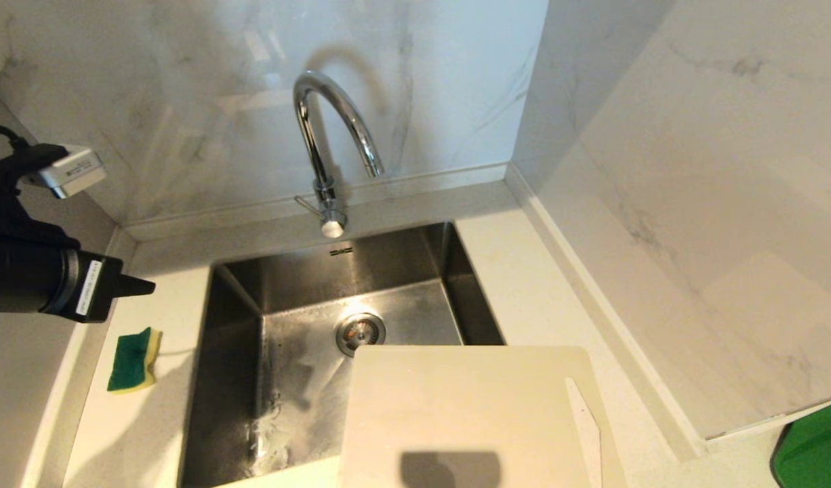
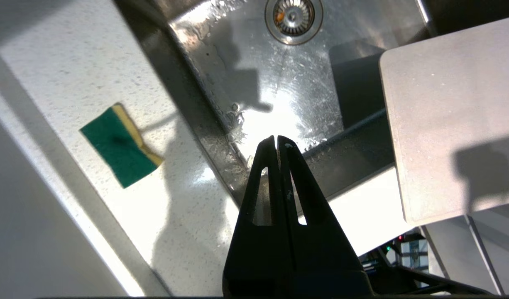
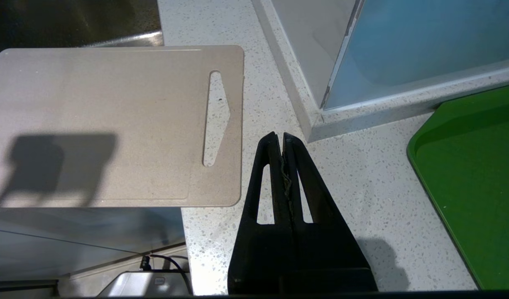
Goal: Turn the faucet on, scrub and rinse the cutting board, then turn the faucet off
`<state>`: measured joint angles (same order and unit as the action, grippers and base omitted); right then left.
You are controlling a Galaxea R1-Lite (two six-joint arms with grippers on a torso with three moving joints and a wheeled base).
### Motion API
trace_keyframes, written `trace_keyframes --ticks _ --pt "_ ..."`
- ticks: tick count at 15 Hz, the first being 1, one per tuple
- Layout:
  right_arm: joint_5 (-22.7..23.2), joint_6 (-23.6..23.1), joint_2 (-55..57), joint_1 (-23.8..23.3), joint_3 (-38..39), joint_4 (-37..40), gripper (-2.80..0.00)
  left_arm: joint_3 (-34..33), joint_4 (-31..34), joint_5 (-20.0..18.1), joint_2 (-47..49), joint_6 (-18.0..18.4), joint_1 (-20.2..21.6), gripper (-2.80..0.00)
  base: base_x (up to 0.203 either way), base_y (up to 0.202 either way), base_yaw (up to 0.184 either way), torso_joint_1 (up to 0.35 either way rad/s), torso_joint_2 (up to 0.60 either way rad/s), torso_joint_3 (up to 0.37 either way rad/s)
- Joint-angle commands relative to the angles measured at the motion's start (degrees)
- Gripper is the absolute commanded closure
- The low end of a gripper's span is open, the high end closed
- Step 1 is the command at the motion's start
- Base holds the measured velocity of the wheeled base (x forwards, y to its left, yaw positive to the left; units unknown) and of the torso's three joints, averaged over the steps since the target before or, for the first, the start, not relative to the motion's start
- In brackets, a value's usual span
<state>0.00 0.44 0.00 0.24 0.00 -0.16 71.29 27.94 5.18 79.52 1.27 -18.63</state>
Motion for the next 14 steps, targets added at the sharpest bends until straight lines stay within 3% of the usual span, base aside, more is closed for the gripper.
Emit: trace_keyframes --ticks 1,3,5,7,10,14 --pt "0.00 0.00 0.00 0.02 0.04 -0.02 0.00 -1.34 0.19 0.18 -4.49 0.12 0.00 0.00 0.000 0.000 0.000 0.000 0.00 0.000" --pt "0.00 0.00 0.00 0.02 0.00 -0.02 0.00 -2.54 0.08 0.44 -6.02 0.22 0.00 0.00 0.000 0.000 0.000 0.000 0.00 0.000" --pt "0.00 0.00 0.00 0.02 0.08 -0.02 0.00 -5.04 -0.07 4.70 -7.34 0.15 -0.07 0.00 0.000 0.000 0.000 0.000 0.00 0.000" --pt "0.00 0.00 0.00 0.02 0.00 -0.02 0.00 -7.71 -0.27 5.09 -9.17 -0.09 -0.02 0.00 0.000 0.000 0.000 0.000 0.00 0.000" --pt "0.00 0.00 0.00 0.02 0.00 -0.02 0.00 -9.91 -0.71 -0.50 -12.41 1.80 5.11 0.00 0.000 0.000 0.000 0.000 0.00 0.000" --pt "0.00 0.00 0.00 0.02 0.00 -0.02 0.00 -11.68 -0.67 -11.28 -16.12 8.84 19.34 0.00 0.000 0.000 0.000 0.000 0.00 0.000"
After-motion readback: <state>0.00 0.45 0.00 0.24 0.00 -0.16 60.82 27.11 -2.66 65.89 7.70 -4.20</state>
